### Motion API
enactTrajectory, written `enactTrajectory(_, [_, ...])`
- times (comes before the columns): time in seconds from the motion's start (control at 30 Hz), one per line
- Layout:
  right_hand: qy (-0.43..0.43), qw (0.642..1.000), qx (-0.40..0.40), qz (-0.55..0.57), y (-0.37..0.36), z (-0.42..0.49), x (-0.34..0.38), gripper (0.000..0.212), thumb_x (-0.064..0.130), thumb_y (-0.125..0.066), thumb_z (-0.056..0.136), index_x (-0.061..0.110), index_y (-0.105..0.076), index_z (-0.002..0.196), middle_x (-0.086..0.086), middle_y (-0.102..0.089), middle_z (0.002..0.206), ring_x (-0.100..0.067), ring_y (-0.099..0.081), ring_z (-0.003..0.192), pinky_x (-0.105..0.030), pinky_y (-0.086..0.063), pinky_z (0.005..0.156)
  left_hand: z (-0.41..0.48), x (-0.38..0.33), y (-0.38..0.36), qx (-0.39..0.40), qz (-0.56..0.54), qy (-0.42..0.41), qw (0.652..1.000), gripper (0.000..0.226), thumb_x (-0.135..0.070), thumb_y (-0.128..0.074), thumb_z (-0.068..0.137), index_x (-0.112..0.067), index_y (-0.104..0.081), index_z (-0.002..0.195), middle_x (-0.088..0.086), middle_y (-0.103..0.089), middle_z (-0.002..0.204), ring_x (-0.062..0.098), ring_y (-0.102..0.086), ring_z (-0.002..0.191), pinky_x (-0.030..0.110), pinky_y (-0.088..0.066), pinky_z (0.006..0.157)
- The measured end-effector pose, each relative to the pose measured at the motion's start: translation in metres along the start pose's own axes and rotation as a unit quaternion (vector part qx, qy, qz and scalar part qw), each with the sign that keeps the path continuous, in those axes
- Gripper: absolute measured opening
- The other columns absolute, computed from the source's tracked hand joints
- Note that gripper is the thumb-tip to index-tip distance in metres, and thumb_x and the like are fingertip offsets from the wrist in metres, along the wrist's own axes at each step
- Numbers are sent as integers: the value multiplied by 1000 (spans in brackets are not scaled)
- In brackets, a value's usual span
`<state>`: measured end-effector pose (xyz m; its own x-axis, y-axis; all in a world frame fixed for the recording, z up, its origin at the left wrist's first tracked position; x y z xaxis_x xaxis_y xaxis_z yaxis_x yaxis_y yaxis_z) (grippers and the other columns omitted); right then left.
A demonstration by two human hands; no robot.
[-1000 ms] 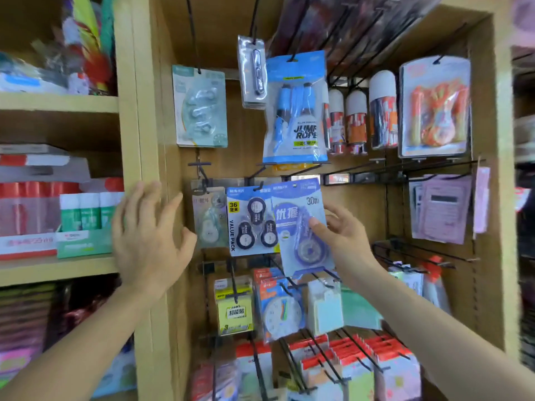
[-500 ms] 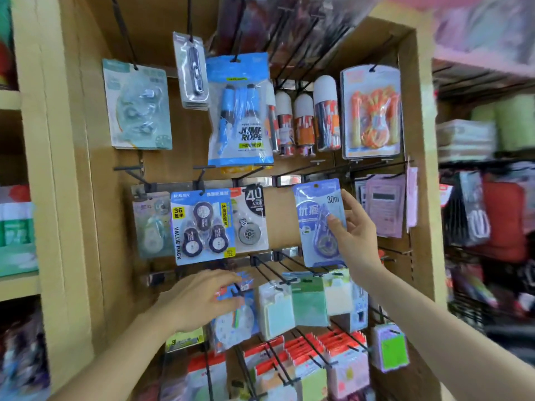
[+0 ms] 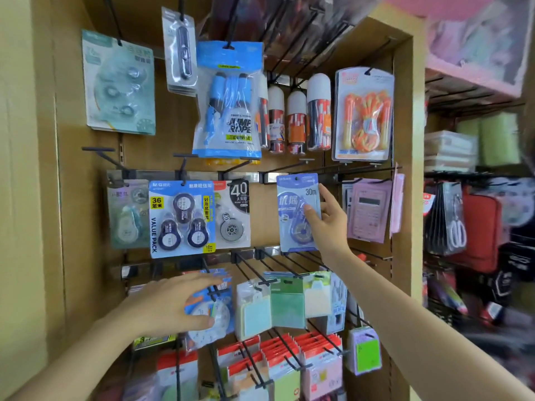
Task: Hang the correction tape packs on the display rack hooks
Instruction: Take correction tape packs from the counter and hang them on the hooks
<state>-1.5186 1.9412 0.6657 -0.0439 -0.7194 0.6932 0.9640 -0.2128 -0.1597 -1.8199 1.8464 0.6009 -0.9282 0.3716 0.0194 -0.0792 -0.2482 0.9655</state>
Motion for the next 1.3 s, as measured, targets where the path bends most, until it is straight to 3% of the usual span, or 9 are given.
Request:
enactTrajectory(0.2, [-14,999,7,-32,-18,10,-22,40,23,-59,99,39,-51,135,9,-70,116,-10,-70,100,-39,-61,82,-5,-4,1,-8,-3,12,1000,65,-77,-54,75,-85,-6,118,-34,-18,160,1,-44,137,29,-44,102])
enactTrajectory(0.3, [16,989,9,-148,-32,19,-25,33,25,-61,96,41,-52,124,7,-64,118,-5,-60,102,-38,-56,87,-6,-7,2,-17,7,6,1000,71,-75,-56,78,-79,-9,131,-34,-18,160,-1,-40,140,30,-43,102])
enactTrajectory(0.4, [81,935,-18,-345,-40,12,-26,60,34,-70,88,37,-42,141,-3,-43,143,-18,-43,125,-43,-43,100,-8,-8,4,-21,17,11,1000,74,-72,-57,81,-73,-12,139,-33,-17,160,-1,-38,142,30,-42,102])
enactTrajectory(0.5, [149,888,81,-427,-59,-2,-29,68,55,-57,91,43,-28,151,1,-19,163,-26,-17,146,-51,-26,112,-10,-9,5,-29,12,8,999,69,-71,-57,80,-78,-10,131,-34,-19,160,0,-39,142,30,-42,102])
enactTrajectory(0.73, [58,840,178,-510,-87,26,-43,72,75,-33,90,50,-8,153,8,9,166,-33,9,152,-63,-9,116,-7,-5,2,-45,-3,15,999,73,-70,-59,77,-79,-12,132,-37,-24,156,-2,-44,136,27,-42,92])
enactTrajectory(0.87, [15,814,243,-527,-100,50,-46,71,75,-34,90,50,-10,153,9,8,166,-35,4,152,-66,-10,115,-4,2,0,-43,-29,11,999,65,-70,-60,74,-86,-11,113,-37,-30,153,-3,-46,133,24,-43,89])
enactTrajectory(0.97, [-3,827,274,-492,-101,60,-42,60,63,-44,94,46,-30,149,10,-15,164,-31,-7,151,-61,-8,116,0,7,-4,-37,-23,12,999,75,-69,-61,70,-81,-19,131,-35,-36,152,-1,-52,125,28,-48,95])
enactTrajectory(1.1, [15,848,282,-448,-94,50,-36,42,44,-57,95,32,-58,135,-1,-55,142,-29,-43,134,-40,-36,106,3,11,-5,-28,-16,13,999,85,-66,-61,69,-69,-20,143,-32,-39,151,3,-52,128,30,-48,98])
enactTrajectory(1.3, [88,853,294,-423,-61,-14,-12,24,29,-63,93,20,-76,111,-2,-73,115,-20,-67,103,-31,-52,92,2,5,1,-42,43,13,998,80,-65,-61,74,-61,-27,146,-25,-46,148,10,-53,128,31,-49,91])
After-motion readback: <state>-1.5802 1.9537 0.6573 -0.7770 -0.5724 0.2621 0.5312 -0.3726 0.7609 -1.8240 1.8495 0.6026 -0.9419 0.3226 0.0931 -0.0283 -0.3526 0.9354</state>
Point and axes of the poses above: each hand's wrist, its own z-axis towards the middle knuckle, its own y-axis out of the back of the hand, x = y × z, the point moved 3 cm from there along z, towards the middle knuckle
